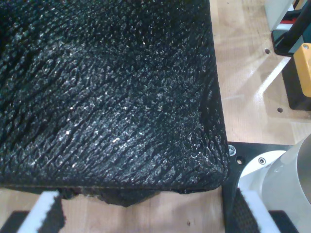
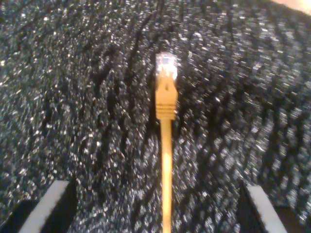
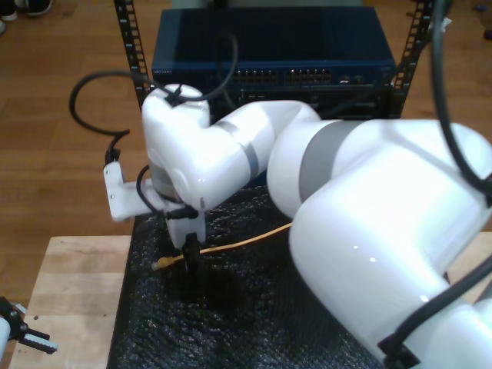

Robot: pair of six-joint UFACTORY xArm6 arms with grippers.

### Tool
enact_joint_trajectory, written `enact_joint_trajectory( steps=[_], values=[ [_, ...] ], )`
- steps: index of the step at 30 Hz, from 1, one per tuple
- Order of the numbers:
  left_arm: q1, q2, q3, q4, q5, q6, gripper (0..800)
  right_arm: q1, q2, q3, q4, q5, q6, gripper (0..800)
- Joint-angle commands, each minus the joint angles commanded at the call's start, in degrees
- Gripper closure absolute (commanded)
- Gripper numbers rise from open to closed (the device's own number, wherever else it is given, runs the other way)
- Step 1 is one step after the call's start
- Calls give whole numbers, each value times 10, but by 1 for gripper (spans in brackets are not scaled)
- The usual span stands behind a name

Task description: Grab the cable and plug it in

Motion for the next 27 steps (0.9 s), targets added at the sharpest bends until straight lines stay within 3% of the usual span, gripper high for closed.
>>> enact_joint_trajectory(
  steps=[19,25,27],
  values=[
    [0,1,2,1,-2,0,0,16,34,-8,-2,-6,4,50],
    [0,1,2,1,-2,0,0,16,37,-3,-3,-41,4,168],
    [0,1,2,1,-2,0,0,16,40,-3,-3,-46,3,171]
  ],
)
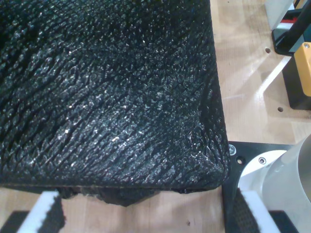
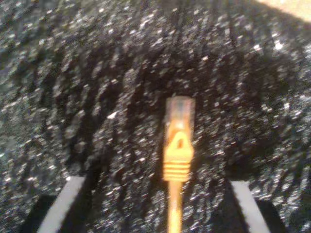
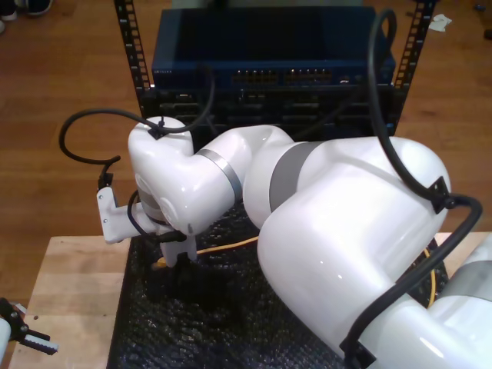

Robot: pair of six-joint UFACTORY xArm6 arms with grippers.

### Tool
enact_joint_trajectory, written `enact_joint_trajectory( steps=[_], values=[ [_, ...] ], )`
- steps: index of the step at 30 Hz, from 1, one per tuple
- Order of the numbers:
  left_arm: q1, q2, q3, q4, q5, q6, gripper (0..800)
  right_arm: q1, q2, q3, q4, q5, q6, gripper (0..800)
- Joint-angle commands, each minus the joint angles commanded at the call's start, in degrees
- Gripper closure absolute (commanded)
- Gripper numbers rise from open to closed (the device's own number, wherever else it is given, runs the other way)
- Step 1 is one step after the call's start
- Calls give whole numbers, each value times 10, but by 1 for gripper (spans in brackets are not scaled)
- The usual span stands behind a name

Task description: Grab the cable and plug it in

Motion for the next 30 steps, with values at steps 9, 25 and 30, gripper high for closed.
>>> enact_joint_trajectory(
  steps=[9,25,30],
  values=[
    [0,0,0,0,0,0,0,0,4,-4,-11,-3,-1,267],
    [0,0,0,0,0,0,0,0,4,-11,-22,-4,0,372],
    [0,1,0,0,0,0,0,1,7,-16,-22,-4,0,399]
  ],
)
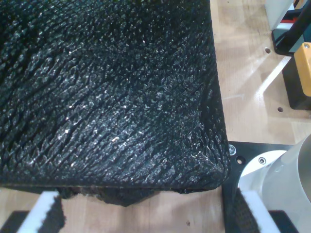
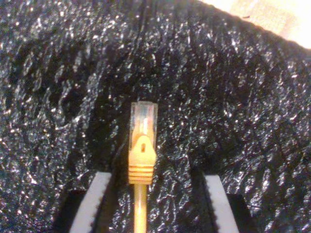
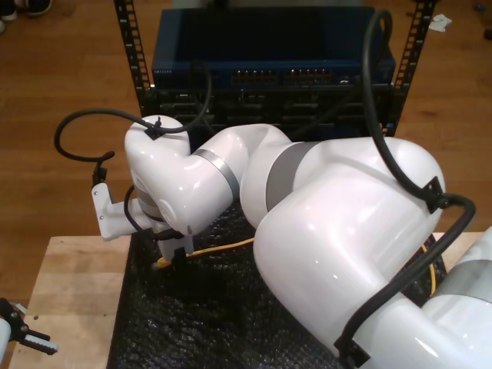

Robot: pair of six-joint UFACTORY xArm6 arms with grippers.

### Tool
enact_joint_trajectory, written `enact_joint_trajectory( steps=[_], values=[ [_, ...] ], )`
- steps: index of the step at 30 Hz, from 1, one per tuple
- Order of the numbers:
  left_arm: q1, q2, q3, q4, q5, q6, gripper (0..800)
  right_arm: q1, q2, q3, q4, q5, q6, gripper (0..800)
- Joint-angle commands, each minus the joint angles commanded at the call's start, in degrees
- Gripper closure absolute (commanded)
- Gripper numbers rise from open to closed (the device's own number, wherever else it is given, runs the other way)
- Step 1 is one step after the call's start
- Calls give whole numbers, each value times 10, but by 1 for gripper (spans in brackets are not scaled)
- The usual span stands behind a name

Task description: Grab the cable and plug it in

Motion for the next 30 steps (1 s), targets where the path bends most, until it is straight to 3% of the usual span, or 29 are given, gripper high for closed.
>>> enact_joint_trajectory(
  steps=[7,20,30],
  values=[
    [0,0,0,0,0,0,0,0,5,-5,-1,0,0,424],
    [0,0,0,0,0,0,0,9,6,-4,-11,-1,2,569],
    [0,0,0,0,0,0,0,11,6,-4,-14,-1,2,573]
  ],
)
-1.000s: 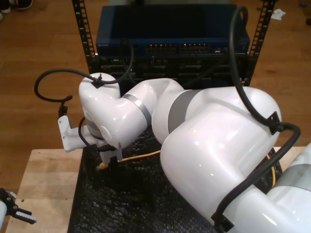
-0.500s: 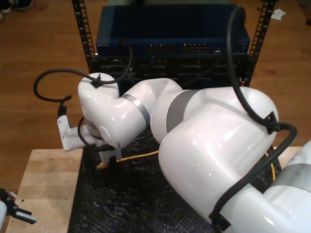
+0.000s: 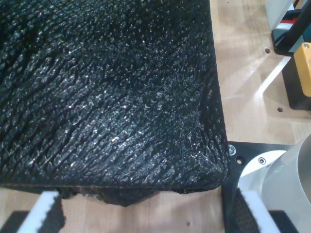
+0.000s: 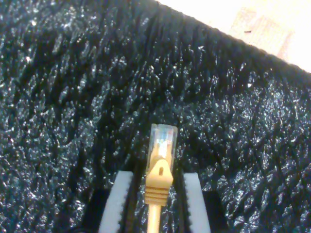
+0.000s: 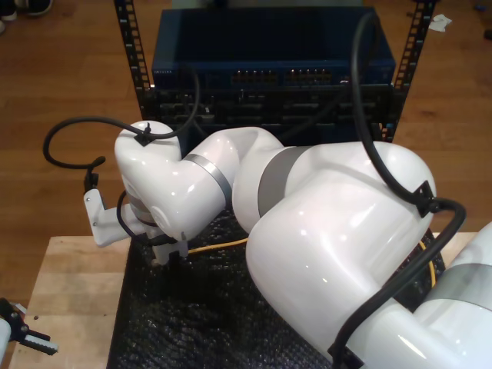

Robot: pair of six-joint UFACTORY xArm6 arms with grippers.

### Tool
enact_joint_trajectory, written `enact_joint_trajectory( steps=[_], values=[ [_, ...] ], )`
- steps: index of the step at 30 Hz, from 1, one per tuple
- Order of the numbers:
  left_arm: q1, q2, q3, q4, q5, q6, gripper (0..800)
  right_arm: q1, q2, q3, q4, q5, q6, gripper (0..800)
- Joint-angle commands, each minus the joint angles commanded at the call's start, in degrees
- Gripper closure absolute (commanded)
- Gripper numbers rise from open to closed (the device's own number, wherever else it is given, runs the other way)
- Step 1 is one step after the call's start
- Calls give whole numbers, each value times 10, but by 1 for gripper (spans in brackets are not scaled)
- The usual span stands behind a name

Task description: Grab the cable and plug it in

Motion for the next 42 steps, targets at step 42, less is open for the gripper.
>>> enact_joint_trajectory(
  steps=[42],
  values=[
    [0,0,0,0,1,0,0,-2,-4,4,-17,1,3,596]
  ],
)
